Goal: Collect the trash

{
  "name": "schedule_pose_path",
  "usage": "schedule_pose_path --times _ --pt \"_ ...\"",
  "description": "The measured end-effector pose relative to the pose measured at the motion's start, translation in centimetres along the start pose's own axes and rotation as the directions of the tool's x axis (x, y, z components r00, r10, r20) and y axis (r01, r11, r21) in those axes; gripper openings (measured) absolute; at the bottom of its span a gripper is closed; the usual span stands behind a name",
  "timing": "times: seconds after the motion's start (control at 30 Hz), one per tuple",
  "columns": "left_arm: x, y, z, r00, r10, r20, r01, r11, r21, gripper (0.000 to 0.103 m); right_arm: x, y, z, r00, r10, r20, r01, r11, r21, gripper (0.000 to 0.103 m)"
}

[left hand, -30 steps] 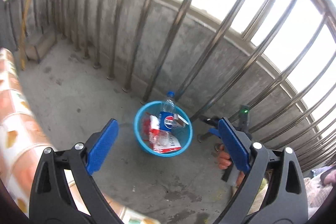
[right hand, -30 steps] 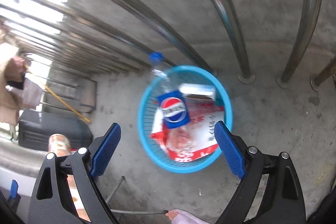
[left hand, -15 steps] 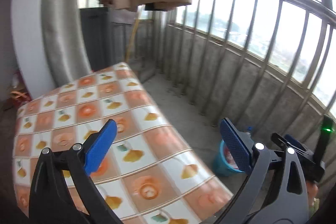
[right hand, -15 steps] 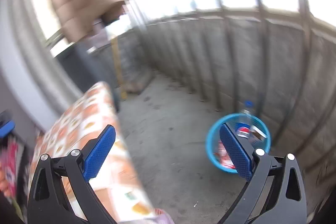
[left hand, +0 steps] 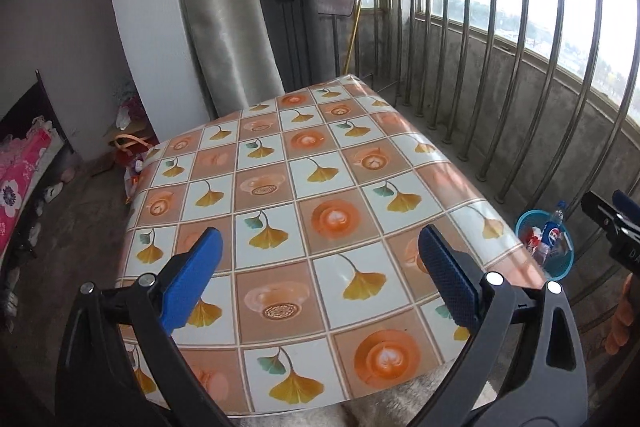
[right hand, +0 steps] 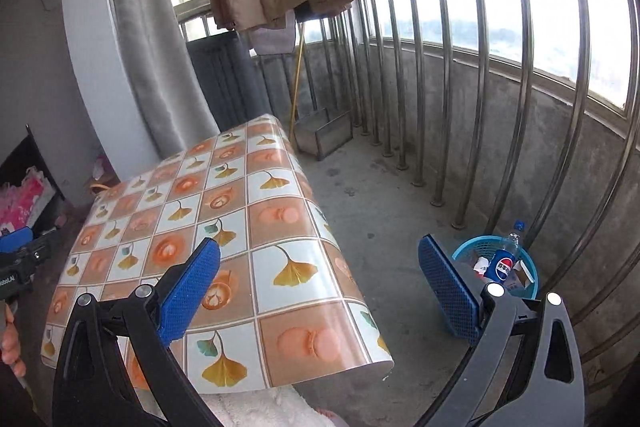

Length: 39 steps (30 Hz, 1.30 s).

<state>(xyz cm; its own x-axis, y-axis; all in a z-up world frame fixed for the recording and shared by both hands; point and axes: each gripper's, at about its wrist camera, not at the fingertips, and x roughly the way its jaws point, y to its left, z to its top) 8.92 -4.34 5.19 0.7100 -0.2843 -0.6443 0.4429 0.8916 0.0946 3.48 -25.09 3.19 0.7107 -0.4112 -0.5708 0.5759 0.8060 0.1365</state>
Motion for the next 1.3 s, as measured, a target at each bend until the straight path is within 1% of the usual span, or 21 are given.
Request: schedule_pose_path --times 0.1,0.17,0.23,0.27,0.33,0.4,0.47,0.53,0.6,0.67,0.8,0.97,1.07,1.3 --pt "0.8 -0.2 -0.9 0.999 -0.008 -0.035 0.008 1.0 0.013 0.094 0.2 0.8 -0.6 0.998 -0.063 -0.008 0.063 0.998 -0.032 0.097" --pt "1.5 -0.6 -1.5 0.998 -0.04 -0.051 0.041 0.999 0.009 0.094 0.5 1.1 -0.8 0.995 -0.103 -0.01 0.102 0.993 -0.062 0.097" --pt "2.3 -1.0 -2.0 0.996 -0.04 -0.085 0.04 0.999 -0.002 0.094 0.4 1.5 -1.1 0.99 -0.14 -0.019 0.138 0.986 -0.094 0.097" --pt "2.6 -1.2 -2.3 0.995 -0.042 -0.091 0.041 0.999 -0.007 0.094 0.4 1.5 -1.2 0.988 -0.153 -0.029 0.149 0.983 -0.107 0.097" --pt "3.2 -1.6 -3.1 0.993 -0.025 -0.114 0.022 0.999 -0.022 0.094 0.5 1.6 -1.6 0.983 -0.175 -0.054 0.165 0.976 -0.143 0.097" --pt "3.5 -2.0 -4.0 0.991 -0.029 -0.129 0.024 0.999 -0.04 0.094 0.6 1.8 -2.2 0.98 -0.186 -0.069 0.172 0.97 -0.171 0.097" --pt "3.7 -2.3 -4.9 0.989 -0.015 -0.148 0.008 0.999 -0.049 0.094 0.8 2.2 -3.2 0.978 -0.18 -0.104 0.158 0.969 -0.193 0.097" --pt "3.7 -2.4 -5.7 0.986 0.01 -0.165 -0.021 0.998 -0.066 0.094 1.1 2.4 -3.9 0.978 -0.14 -0.157 0.109 0.975 -0.193 0.097" --pt "3.7 -2.2 -6.5 0.982 0.019 -0.187 -0.038 0.994 -0.101 0.094 1.1 2.8 -4.8 0.975 -0.113 -0.189 0.076 0.978 -0.193 0.097" --pt "3.6 -2.0 -7.3 0.979 0.029 -0.204 -0.057 0.99 -0.133 0.094 1.1 3.4 -5.4 0.972 -0.118 -0.202 0.073 0.974 -0.217 0.097" --pt "3.6 -1.3 -8.2 0.967 0.056 -0.25 -0.102 0.98 -0.173 0.094 0.9 4.0 -6.2 0.965 -0.141 -0.22 0.085 0.966 -0.245 0.097" --pt "3.4 -0.3 -8.5 0.955 0.097 -0.281 -0.161 0.963 -0.214 0.094 1.1 3.6 -5.9 0.96 -0.153 -0.235 0.101 0.97 -0.221 0.097" --pt "3.2 -0.2 -8.5 0.95 0.118 -0.29 -0.184 0.959 -0.214 0.094 1.0 3.4 -5.7 0.961 -0.157 -0.23 0.109 0.972 -0.209 0.097" --pt "2.4 -0.4 -8.1 0.95 0.143 -0.279 -0.202 0.96 -0.196 0.094 0.9 3.3 -5.5 0.96 -0.16 -0.228 0.114 0.973 -0.202 0.097"
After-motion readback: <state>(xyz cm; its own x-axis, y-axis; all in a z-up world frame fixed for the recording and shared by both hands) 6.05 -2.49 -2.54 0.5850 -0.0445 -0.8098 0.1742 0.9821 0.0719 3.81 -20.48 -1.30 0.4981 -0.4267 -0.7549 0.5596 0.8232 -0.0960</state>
